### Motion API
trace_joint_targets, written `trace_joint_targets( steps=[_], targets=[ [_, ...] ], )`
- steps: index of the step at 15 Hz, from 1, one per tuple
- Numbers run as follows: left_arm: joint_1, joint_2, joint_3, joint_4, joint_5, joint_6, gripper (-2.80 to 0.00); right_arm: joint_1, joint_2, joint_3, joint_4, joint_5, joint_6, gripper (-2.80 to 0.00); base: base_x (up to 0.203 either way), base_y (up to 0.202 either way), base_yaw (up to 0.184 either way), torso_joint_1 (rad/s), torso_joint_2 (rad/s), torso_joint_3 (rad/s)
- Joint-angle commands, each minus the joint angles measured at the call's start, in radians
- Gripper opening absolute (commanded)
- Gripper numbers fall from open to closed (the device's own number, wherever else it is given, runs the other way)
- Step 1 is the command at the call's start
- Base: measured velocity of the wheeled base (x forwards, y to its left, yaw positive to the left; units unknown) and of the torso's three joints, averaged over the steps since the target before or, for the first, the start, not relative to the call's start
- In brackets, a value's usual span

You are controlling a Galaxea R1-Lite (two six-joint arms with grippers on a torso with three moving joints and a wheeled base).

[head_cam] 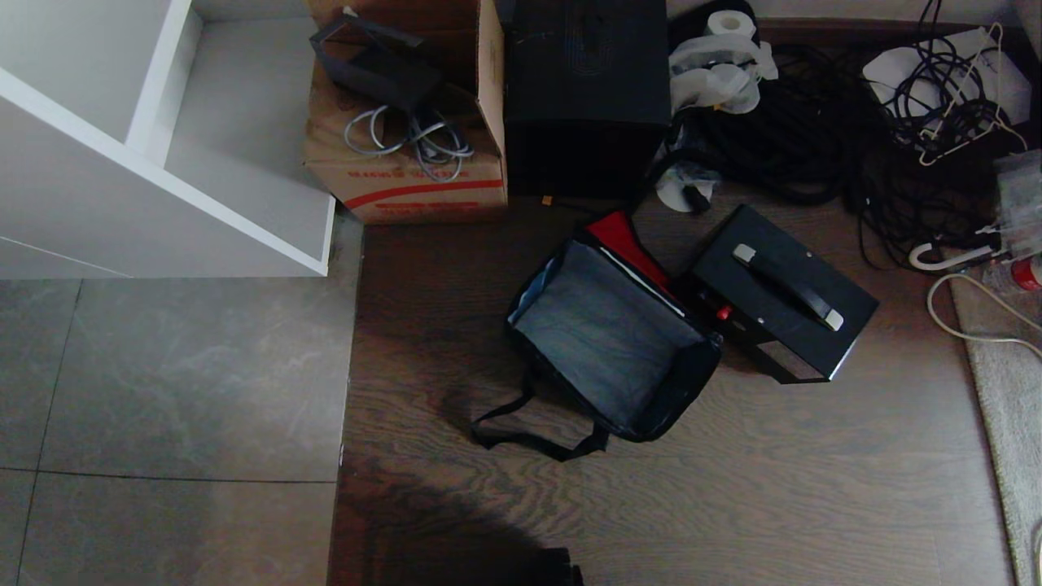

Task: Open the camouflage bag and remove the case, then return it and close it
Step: Grip the handle again

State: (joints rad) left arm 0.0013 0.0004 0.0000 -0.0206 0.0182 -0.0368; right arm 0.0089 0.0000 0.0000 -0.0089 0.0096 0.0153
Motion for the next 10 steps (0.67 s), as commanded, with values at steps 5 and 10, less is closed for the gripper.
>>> trace_joint_targets(
  steps=[5,10],
  targets=[
    [0.0,0.0,0.011,-0.001,0.0,-0.002,-2.8,0.0,0.002,0.0,0.0,0.0,0.0,-2.8,0.0,0.0,0.0,0.0,0.0,0.0],
    [0.0,0.0,0.01,-0.001,0.0,-0.001,-2.8,0.0,0.002,0.0,0.0,0.0,0.0,-2.8,0.0,0.0,0.0,0.0,0.0,0.0]
  ],
)
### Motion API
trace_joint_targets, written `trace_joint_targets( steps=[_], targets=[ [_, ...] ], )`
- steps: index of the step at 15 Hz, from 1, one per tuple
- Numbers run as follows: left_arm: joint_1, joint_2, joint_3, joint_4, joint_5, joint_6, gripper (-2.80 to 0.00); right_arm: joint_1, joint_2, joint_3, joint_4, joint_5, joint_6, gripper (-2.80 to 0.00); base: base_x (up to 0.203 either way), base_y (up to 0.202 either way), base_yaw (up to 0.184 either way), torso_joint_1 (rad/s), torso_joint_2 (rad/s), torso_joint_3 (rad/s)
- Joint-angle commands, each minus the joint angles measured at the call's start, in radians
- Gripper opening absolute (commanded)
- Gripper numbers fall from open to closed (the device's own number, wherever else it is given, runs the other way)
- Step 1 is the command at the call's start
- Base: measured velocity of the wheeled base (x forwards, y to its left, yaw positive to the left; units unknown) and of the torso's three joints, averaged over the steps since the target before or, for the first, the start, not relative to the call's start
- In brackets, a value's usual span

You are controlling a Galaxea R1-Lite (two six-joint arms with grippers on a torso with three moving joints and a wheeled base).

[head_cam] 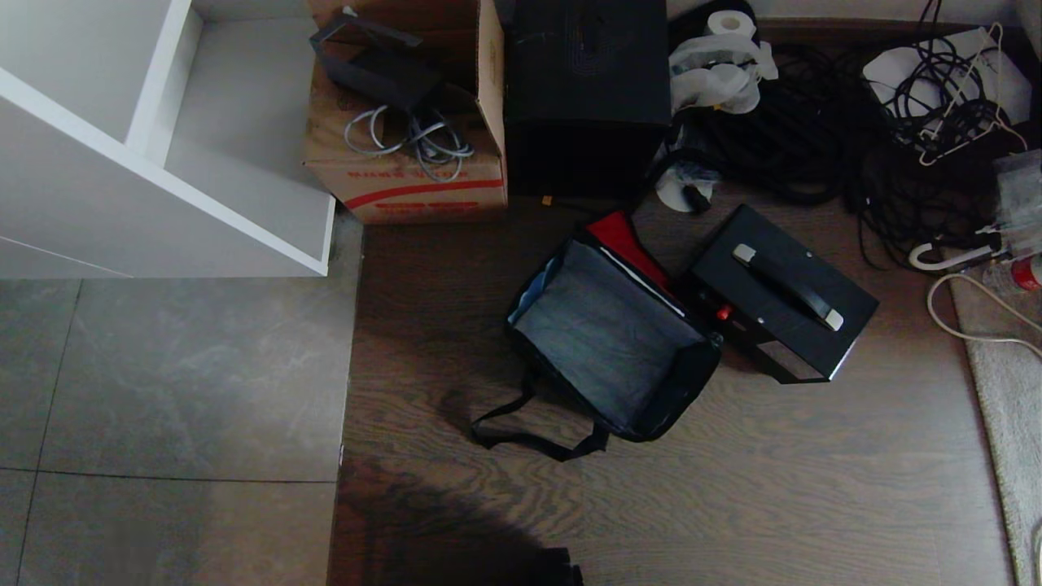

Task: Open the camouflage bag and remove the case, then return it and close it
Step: Grip the handle again

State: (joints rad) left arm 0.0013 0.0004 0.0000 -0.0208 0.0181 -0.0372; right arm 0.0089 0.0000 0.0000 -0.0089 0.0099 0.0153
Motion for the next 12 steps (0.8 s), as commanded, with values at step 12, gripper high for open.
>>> trace_joint_targets(
  steps=[12],
  targets=[
    [0.0,0.0,0.011,-0.001,0.0,-0.001,-2.8,0.0,0.002,0.0,0.0,0.001,0.0,-2.8,0.0,0.0,0.0,0.0,0.0,0.0]
  ],
)
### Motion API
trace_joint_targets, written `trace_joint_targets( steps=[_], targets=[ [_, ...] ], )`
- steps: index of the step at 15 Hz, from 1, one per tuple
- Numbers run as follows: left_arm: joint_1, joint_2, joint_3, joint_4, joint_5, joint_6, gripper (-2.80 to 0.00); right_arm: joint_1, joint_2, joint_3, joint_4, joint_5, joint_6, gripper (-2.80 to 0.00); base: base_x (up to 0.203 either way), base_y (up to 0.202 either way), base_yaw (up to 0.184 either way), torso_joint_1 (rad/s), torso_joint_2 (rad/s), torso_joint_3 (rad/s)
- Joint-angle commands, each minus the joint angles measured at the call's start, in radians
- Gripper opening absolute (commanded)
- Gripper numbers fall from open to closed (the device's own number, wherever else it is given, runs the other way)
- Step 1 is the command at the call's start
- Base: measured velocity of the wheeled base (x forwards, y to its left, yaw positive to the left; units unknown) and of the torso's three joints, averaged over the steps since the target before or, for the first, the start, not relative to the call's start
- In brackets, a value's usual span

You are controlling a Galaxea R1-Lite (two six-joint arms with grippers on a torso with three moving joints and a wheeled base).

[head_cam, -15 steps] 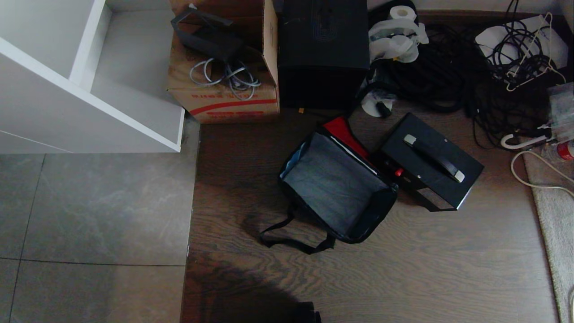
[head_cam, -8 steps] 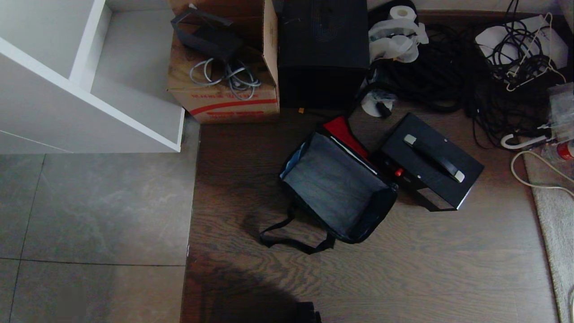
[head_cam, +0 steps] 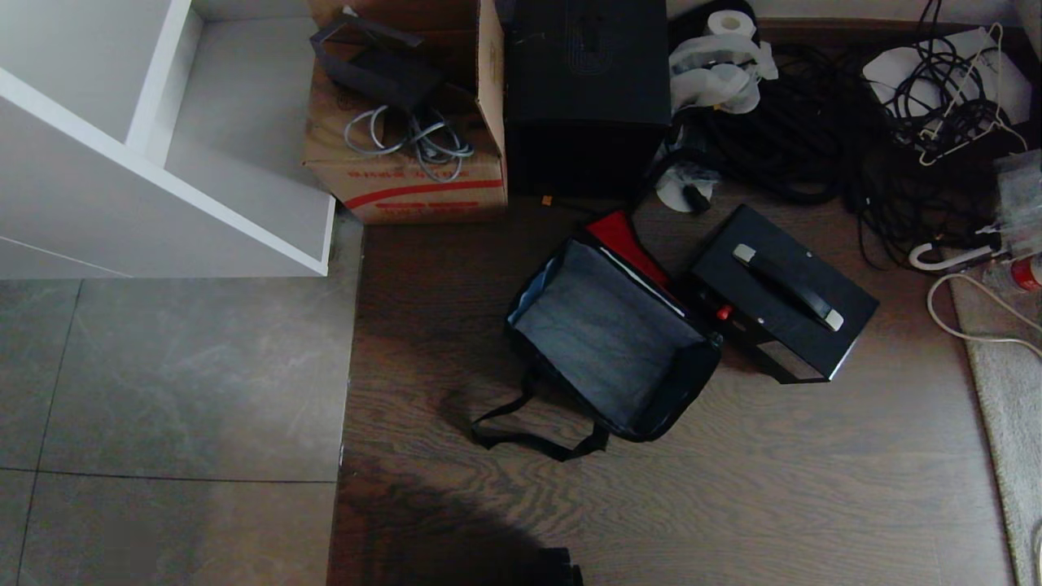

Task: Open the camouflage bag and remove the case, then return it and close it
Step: Grip the handle again

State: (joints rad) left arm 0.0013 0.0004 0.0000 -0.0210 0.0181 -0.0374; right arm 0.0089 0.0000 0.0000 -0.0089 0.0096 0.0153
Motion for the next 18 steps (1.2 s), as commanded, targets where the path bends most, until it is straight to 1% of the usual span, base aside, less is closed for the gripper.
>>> trace_joint_targets(
  steps=[1,18],
  targets=[
    [0.0,0.0,0.011,0.0,0.0,0.001,-2.8,0.0,0.002,0.0,0.0,0.001,0.0,-2.8,0.0,0.0,0.0,0.0,0.0,0.0],
    [0.0,0.0,0.011,0.0,0.0,-0.001,-2.8,0.0,0.002,0.0,0.0,0.0,0.0,-2.8,0.0,0.0,0.0,0.0,0.0,0.0]
  ],
)
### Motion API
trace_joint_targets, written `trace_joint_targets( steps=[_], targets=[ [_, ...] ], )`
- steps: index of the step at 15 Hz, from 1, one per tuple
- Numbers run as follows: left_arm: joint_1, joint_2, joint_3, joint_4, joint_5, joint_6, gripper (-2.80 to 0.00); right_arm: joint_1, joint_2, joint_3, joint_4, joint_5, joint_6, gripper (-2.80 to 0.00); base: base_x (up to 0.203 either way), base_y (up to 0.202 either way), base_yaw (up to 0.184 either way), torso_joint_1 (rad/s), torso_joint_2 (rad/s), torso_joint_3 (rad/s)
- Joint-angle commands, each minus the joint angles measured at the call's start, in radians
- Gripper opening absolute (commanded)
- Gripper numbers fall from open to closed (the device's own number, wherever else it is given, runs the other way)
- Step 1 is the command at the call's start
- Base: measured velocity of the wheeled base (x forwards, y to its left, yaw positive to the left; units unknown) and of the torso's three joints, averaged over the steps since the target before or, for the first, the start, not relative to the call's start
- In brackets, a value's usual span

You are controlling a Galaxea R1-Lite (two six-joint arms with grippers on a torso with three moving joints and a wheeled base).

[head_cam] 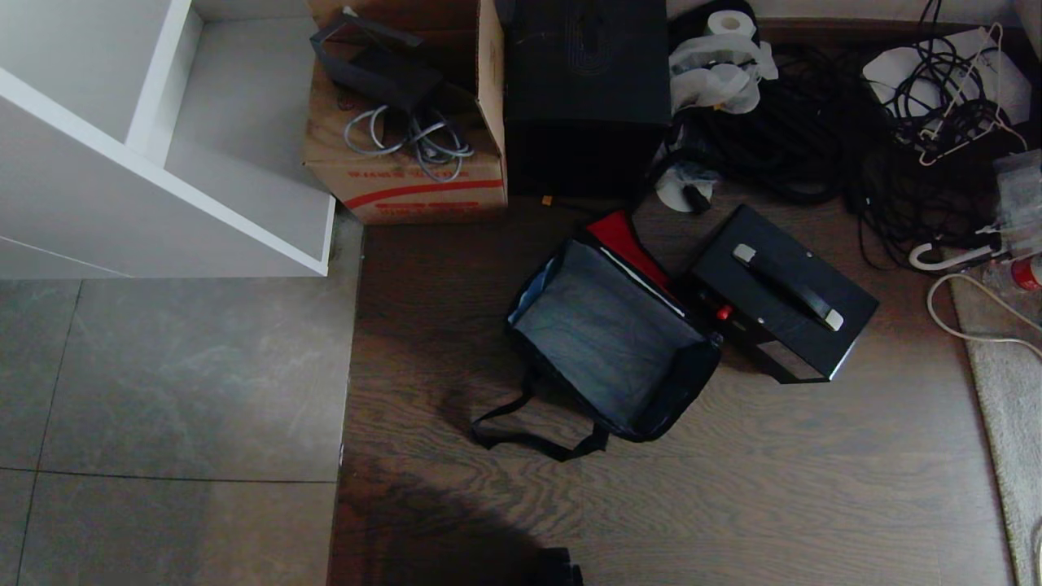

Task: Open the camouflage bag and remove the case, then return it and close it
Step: Grip the handle again

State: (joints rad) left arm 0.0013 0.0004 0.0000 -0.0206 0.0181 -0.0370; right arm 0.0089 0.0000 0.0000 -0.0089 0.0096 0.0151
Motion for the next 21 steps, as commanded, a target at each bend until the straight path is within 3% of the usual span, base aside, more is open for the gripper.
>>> trace_joint_targets(
  steps=[1,21],
  targets=[
    [0.0,0.0,0.009,-0.001,0.0,0.0,-2.8,0.0,0.002,0.0,0.0,0.001,0.0,-2.8,0.0,0.0,0.0,0.0,0.0,0.0],
    [0.0,0.0,0.01,-0.001,0.0,-0.001,-2.8,0.0,0.002,0.0,0.0,0.001,0.0,-2.8,0.0,0.0,0.0,0.0,0.0,0.0]
  ],
)
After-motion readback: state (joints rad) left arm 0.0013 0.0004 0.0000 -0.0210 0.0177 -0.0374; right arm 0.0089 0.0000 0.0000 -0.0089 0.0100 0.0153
